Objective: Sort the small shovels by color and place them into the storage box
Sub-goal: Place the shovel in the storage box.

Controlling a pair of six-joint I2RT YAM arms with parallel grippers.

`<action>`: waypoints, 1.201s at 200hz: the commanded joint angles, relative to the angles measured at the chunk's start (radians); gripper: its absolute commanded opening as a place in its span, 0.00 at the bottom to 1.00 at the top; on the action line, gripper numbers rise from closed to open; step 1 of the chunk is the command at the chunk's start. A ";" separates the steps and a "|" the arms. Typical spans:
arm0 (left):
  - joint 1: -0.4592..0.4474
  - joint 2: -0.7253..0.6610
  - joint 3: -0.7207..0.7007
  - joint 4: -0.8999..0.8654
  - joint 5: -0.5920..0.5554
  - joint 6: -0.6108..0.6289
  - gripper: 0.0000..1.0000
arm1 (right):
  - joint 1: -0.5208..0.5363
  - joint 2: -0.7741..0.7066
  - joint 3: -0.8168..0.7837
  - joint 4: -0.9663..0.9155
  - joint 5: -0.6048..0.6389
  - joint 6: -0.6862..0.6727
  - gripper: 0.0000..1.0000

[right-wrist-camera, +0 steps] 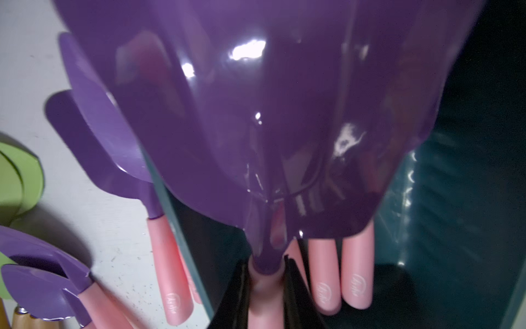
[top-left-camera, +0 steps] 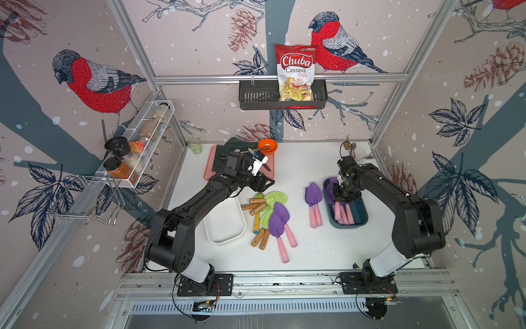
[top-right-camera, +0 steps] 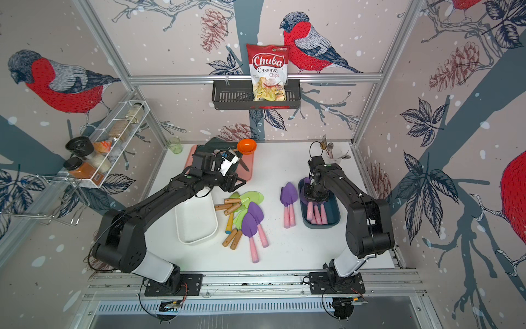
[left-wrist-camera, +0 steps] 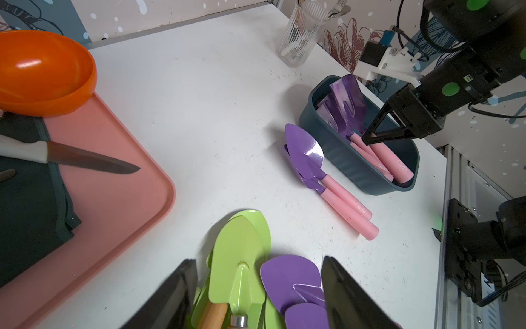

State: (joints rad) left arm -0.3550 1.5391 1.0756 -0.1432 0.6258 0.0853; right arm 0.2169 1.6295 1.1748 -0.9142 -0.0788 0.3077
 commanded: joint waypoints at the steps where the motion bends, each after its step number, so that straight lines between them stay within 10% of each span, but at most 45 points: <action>1: -0.001 -0.008 -0.001 -0.013 -0.001 0.019 0.72 | -0.012 -0.003 -0.013 -0.013 0.002 -0.055 0.12; 115: -0.001 0.000 0.002 -0.010 -0.001 0.014 0.72 | -0.030 0.039 -0.055 0.085 -0.104 -0.088 0.21; 157: -0.001 0.001 0.000 -0.008 -0.002 0.016 0.72 | -0.028 0.054 -0.056 0.093 -0.109 -0.094 0.39; 240: -0.001 0.001 -0.006 -0.006 -0.004 0.017 0.73 | -0.026 0.082 -0.089 0.116 -0.105 -0.088 0.30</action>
State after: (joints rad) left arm -0.3550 1.5425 1.0718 -0.1459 0.6243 0.0856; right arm 0.1902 1.7031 1.0924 -0.8112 -0.1818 0.2314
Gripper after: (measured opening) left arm 0.724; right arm 0.303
